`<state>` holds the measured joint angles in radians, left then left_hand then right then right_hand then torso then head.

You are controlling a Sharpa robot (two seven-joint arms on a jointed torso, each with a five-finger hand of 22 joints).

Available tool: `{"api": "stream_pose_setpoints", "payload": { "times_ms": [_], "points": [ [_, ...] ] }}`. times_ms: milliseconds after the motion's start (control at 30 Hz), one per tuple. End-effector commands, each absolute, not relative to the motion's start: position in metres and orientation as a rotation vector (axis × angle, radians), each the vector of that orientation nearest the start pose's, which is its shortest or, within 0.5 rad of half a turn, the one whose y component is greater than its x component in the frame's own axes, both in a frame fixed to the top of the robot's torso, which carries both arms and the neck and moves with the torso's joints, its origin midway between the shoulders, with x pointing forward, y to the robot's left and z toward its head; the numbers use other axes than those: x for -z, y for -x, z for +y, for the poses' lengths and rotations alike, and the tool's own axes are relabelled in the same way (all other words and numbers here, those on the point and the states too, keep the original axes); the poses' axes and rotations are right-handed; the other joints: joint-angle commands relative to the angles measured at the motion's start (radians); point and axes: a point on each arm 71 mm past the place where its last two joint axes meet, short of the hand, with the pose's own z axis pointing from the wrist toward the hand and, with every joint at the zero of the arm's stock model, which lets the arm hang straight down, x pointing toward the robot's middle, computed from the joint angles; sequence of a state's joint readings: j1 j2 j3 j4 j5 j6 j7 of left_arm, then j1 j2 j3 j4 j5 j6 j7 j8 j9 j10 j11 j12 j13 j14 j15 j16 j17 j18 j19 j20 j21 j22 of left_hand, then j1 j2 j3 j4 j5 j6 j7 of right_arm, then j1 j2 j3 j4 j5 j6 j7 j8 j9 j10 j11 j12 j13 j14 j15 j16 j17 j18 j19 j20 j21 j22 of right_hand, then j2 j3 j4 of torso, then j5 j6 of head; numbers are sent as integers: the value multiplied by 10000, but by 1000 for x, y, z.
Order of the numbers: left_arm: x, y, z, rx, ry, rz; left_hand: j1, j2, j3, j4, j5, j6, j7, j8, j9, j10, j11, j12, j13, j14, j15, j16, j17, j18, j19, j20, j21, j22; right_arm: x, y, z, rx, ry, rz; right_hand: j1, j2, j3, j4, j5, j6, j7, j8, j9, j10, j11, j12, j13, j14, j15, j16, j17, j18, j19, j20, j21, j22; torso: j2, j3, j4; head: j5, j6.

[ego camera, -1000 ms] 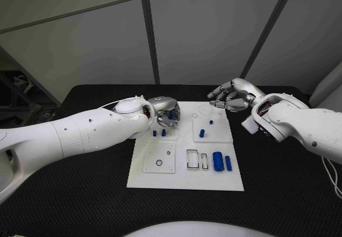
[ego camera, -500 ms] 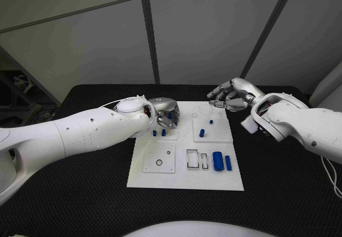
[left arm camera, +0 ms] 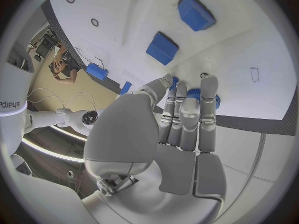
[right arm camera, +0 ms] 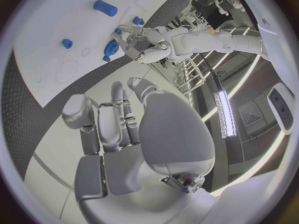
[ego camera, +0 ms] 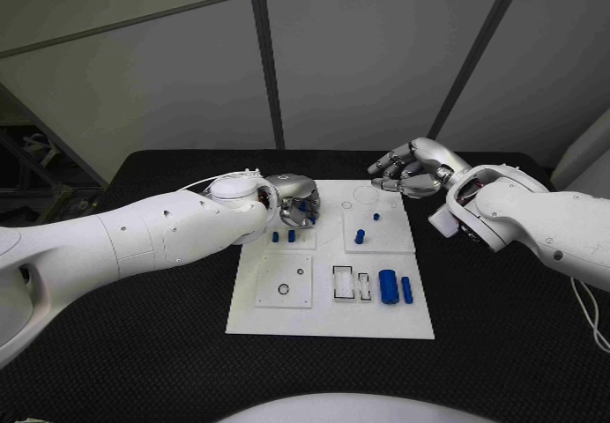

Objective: Assemble the parts on the task board

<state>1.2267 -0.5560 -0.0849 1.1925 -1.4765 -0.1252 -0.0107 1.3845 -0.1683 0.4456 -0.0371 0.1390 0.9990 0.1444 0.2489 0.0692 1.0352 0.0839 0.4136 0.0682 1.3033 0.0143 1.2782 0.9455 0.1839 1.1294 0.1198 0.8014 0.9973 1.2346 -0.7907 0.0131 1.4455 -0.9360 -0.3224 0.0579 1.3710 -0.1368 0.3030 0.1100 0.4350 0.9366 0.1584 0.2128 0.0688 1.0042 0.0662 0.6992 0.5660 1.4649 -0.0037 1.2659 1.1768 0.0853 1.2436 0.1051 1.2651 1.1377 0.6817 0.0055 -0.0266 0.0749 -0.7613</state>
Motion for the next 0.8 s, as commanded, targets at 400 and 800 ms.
{"api": "stream_pose_setpoints", "payload": {
  "times_ms": [400, 800],
  "points": [
    [220, -531, 138, 6379, -3550, 18392, 324, 315, 559, -250, -151, 575, -51, -130, 45, 749, -92, -258, 48, 699, -132, 718, 829, -382, 679, -123, 1317, 1089, 150, -512, -195, -10151, -2609, 16223, 15, -74, 79, -3, 34, 0, 10, -45, -9, 67, 33, -79, -55, 85, -29, -75, -22, 187, -53, -12, -64, -16, -2, 2, 11, -7, 15],
    [209, -527, 147, 6825, -3067, 17879, 218, 263, 621, -284, -160, 667, -14, -231, 42, 859, -95, -445, 44, 772, -119, 779, 872, -403, 723, -136, 1494, 1273, 150, -512, -197, -10109, -2632, 16219, 15, -74, 79, -3, 34, 0, 10, -45, -9, 67, 33, -79, -55, 85, -29, -75, -22, 187, -53, -12, -64, -16, -6, -7, 17, 9, 74]
  ]
}}
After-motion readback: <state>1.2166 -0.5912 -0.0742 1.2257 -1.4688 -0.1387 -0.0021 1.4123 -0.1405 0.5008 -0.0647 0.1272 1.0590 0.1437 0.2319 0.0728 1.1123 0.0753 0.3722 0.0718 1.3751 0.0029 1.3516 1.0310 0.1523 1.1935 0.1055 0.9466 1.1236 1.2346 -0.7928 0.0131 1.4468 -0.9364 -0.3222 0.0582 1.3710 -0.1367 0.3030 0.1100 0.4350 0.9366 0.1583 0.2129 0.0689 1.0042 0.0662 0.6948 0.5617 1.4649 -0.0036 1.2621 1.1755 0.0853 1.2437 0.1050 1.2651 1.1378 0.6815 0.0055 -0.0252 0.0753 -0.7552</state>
